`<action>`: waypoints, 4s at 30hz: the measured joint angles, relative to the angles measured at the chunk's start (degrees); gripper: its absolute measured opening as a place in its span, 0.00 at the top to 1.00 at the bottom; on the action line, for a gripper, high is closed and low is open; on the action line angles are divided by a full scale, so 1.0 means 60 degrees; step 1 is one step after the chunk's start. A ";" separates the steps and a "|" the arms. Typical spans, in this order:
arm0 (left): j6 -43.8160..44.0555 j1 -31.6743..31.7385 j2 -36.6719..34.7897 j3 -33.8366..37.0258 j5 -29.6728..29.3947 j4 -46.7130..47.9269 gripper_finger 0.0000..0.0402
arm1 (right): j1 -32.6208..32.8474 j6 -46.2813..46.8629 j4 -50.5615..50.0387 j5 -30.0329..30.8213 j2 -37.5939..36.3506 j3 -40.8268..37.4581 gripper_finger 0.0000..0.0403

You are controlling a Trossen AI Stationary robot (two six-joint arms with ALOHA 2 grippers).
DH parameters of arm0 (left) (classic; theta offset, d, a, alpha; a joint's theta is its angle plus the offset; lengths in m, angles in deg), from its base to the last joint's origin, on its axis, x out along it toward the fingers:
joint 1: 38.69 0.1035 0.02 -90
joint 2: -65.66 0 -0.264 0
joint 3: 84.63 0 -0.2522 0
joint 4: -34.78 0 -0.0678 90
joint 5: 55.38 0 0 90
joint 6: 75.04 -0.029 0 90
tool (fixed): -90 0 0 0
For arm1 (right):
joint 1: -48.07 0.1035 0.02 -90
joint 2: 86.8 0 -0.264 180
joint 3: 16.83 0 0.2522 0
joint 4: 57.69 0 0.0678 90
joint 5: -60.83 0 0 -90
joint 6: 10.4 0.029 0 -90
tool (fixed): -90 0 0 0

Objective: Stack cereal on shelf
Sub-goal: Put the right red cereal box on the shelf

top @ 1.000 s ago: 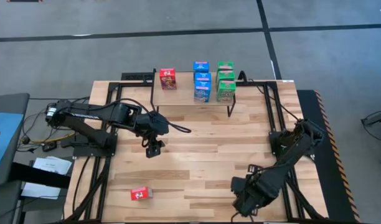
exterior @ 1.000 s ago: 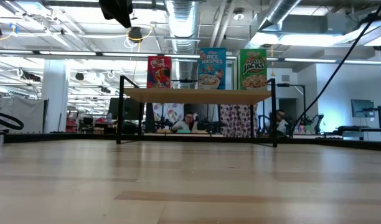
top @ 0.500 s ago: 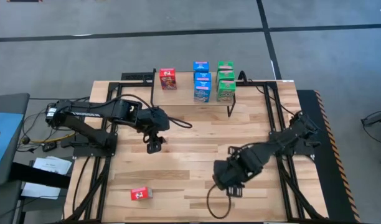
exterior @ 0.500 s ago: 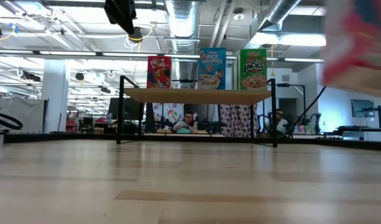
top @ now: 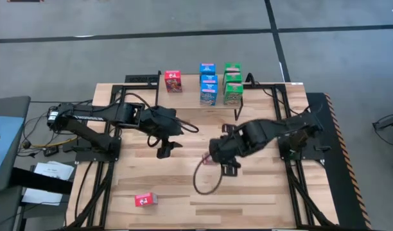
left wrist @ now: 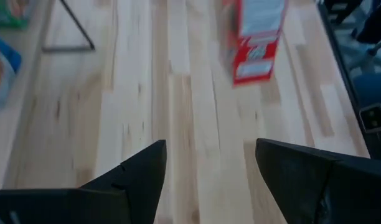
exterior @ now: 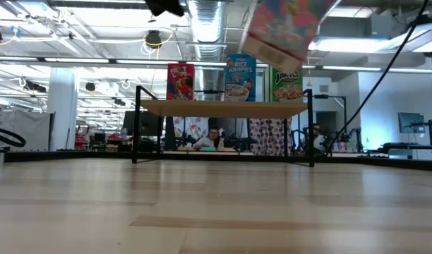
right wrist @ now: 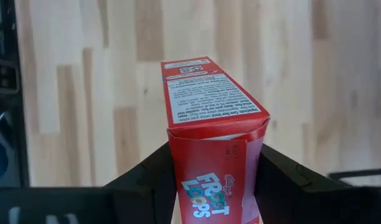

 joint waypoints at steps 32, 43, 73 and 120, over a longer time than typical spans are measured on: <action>0.0001 -0.0004 0.0719 0.0004 -0.0285 -0.2187 0.42 | -0.1639 -0.0670 0.0991 0.0254 -0.0004 0.1177 0.52; 0.0084 -0.0004 0.0747 0.0004 -0.0369 -0.2147 0.42 | -0.1533 -0.0710 0.1168 0.0240 -0.0004 0.1169 0.52; 0.0329 0.0007 0.0747 0.0004 0.0404 -0.2133 0.42 | -0.1501 -0.0963 0.1842 0.0050 0.0004 0.1166 0.52; 0.0008 0.0007 0.0743 0.0004 0.0426 -0.1983 0.55 | -0.1577 -0.1114 0.1766 -0.0019 0.0004 0.1166 0.38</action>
